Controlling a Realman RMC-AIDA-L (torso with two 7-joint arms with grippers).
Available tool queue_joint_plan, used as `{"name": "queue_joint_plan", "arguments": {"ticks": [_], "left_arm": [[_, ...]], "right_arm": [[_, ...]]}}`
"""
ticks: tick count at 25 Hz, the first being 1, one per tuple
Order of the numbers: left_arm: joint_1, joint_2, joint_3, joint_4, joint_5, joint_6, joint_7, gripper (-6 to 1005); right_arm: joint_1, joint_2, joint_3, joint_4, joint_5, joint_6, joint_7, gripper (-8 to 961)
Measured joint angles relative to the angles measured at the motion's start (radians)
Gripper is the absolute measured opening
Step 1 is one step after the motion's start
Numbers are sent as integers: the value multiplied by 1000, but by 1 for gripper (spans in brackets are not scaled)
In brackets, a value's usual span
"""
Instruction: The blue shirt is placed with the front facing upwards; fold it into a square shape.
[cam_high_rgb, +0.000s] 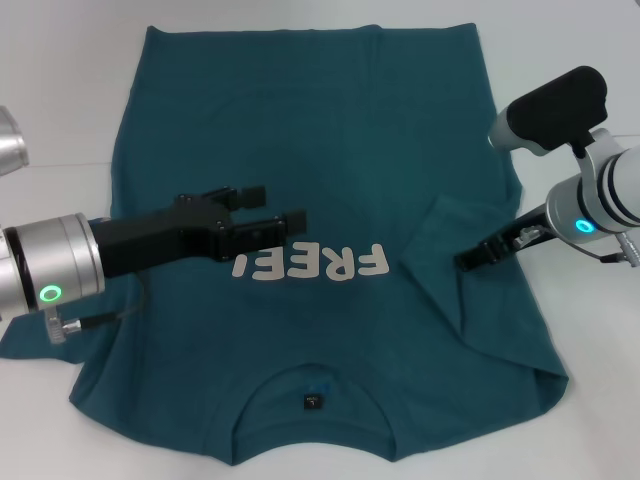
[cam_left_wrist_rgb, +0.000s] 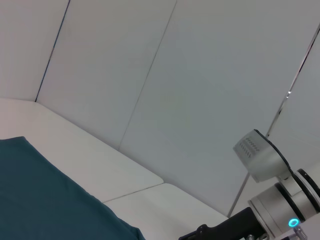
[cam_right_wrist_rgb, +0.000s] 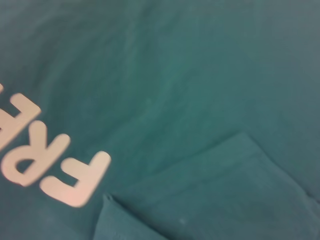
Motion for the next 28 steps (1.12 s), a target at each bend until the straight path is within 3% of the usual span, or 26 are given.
{"name": "queue_joint_plan", "arguments": {"ticks": [16,24,28], "left_arm": [[4,1,0,2,0,0,5,887],[5,0,-24,0,0,-4,-8,887],[3,2,-27,0,0,-29,-27,887]], "right_arm": [[29,1,-105,-11,255,7,-15,947],[-39,-6,-18,-121,369,15,-169,947],[-113,-6,12,-185,526,-19,-375,946]]}}
